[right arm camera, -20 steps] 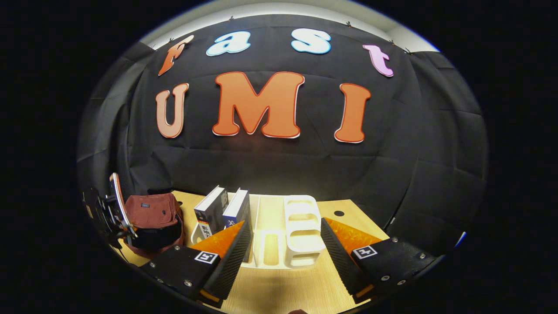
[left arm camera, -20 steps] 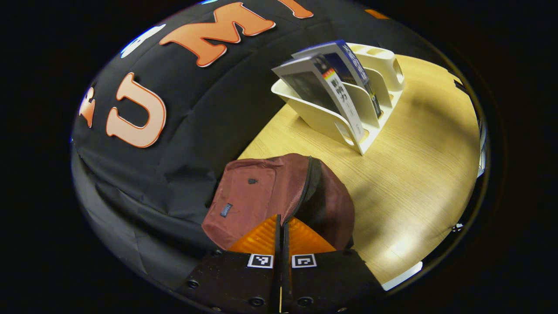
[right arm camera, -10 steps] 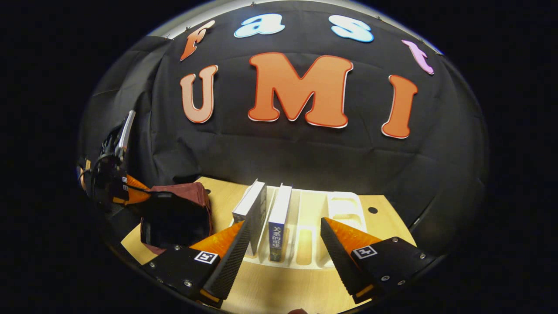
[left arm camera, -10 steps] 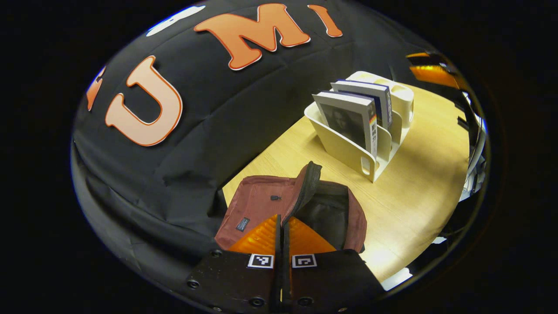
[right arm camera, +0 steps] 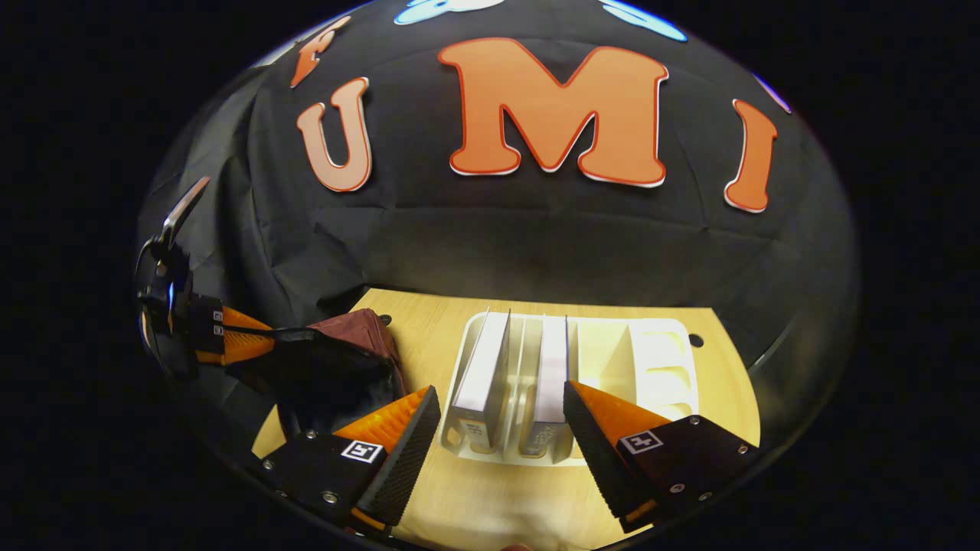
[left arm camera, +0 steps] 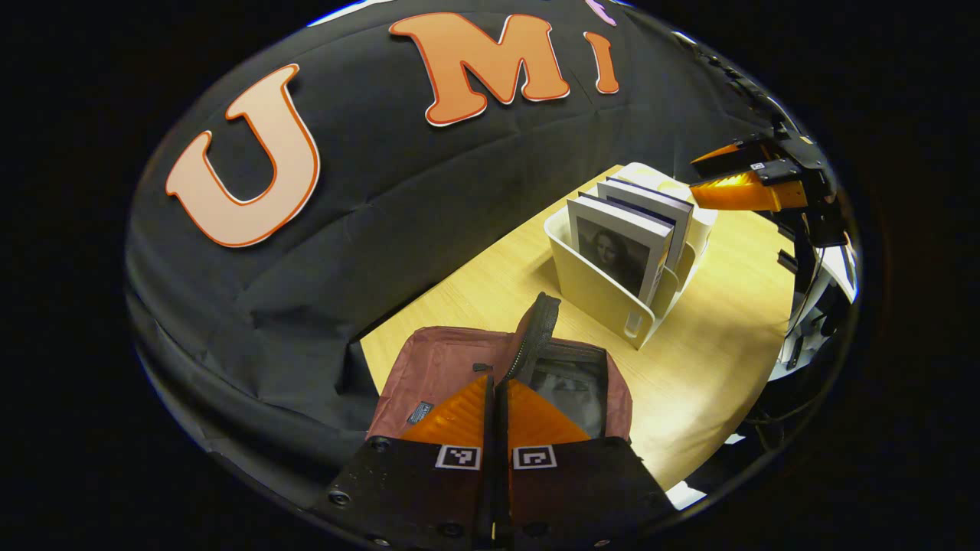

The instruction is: Open the schoolbag, grab two books from the bookshelf and put them into the schoolbag.

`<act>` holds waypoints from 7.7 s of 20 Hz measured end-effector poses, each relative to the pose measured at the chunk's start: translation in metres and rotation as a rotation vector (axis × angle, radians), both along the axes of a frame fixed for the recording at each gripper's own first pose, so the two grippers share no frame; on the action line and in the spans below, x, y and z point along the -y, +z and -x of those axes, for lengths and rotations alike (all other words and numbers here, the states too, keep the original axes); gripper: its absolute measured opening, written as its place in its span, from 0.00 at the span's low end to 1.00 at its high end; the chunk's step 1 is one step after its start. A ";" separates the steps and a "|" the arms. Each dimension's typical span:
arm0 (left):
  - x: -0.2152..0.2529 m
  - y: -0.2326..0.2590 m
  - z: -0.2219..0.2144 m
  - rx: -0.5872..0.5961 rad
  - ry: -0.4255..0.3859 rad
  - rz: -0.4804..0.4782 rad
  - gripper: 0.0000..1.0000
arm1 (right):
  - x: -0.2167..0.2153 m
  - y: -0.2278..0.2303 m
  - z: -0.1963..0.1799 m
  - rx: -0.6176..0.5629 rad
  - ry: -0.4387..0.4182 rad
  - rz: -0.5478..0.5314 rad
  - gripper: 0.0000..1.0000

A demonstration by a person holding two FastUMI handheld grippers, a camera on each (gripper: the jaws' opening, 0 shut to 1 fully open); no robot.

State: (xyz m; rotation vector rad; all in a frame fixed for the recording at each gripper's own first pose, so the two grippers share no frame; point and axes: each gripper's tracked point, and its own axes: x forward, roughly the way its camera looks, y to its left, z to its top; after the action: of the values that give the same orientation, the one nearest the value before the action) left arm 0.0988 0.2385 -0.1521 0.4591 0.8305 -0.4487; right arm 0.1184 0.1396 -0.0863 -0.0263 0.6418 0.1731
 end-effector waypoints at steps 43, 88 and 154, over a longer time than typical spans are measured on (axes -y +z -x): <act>-0.015 -0.015 0.002 0.007 -0.026 0.068 0.00 | 0.018 0.073 0.008 -0.566 -0.159 -0.153 0.26; 0.033 0.029 0.010 -0.088 -0.052 0.223 0.01 | -0.261 -0.158 0.028 -0.585 -0.254 -0.918 0.34; 0.014 -0.058 0.025 -0.159 0.089 0.194 0.01 | 0.083 -0.014 -0.046 -0.682 -0.147 0.068 0.34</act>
State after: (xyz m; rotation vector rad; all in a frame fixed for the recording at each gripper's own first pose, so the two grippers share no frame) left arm 0.0742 0.2241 -0.2103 0.2083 0.9469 -0.4826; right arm 0.1645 0.0566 -0.1006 0.0159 1.3257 0.0117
